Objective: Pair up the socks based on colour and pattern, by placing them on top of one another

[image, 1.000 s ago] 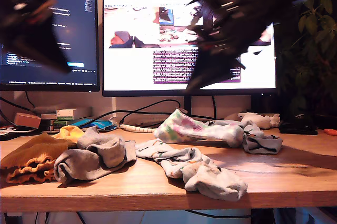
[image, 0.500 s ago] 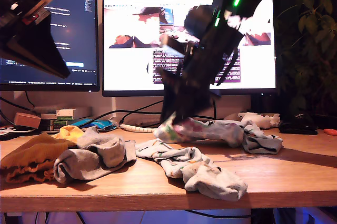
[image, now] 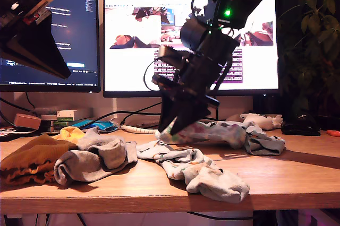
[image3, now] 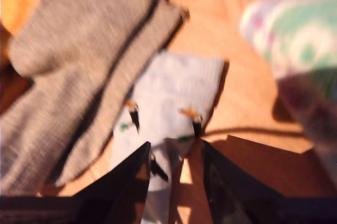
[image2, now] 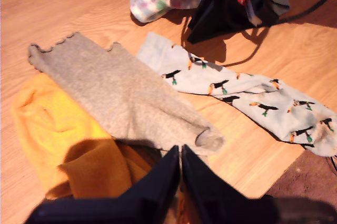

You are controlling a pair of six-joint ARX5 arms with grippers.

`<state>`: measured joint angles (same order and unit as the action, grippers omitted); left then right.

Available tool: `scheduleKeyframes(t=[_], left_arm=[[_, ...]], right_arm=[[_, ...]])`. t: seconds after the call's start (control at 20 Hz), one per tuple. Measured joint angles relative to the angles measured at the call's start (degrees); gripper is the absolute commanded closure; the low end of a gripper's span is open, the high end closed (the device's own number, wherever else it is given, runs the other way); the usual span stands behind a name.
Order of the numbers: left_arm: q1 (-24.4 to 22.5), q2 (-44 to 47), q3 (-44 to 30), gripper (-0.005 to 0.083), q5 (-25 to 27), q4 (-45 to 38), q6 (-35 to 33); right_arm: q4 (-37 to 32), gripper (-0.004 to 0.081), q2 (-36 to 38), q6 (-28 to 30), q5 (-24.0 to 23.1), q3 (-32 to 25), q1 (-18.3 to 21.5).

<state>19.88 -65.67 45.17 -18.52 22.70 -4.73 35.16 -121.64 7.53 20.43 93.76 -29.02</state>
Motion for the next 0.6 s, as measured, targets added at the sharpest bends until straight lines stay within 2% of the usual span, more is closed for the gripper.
scheduleKeyframes(t=[0.5,0.6], left_arm=[[0.0,0.0,0.0,0.0796,-0.4,0.0,1.6],[0.0,0.0,0.0,0.0796,-0.4,0.0,1.6]], right_arm=[[2.0,0.0501,-0.4,-0.1,0.0,0.0,-1.9],[2.2,0.053,-1.3,-0.1,0.0,0.0,-1.9]])
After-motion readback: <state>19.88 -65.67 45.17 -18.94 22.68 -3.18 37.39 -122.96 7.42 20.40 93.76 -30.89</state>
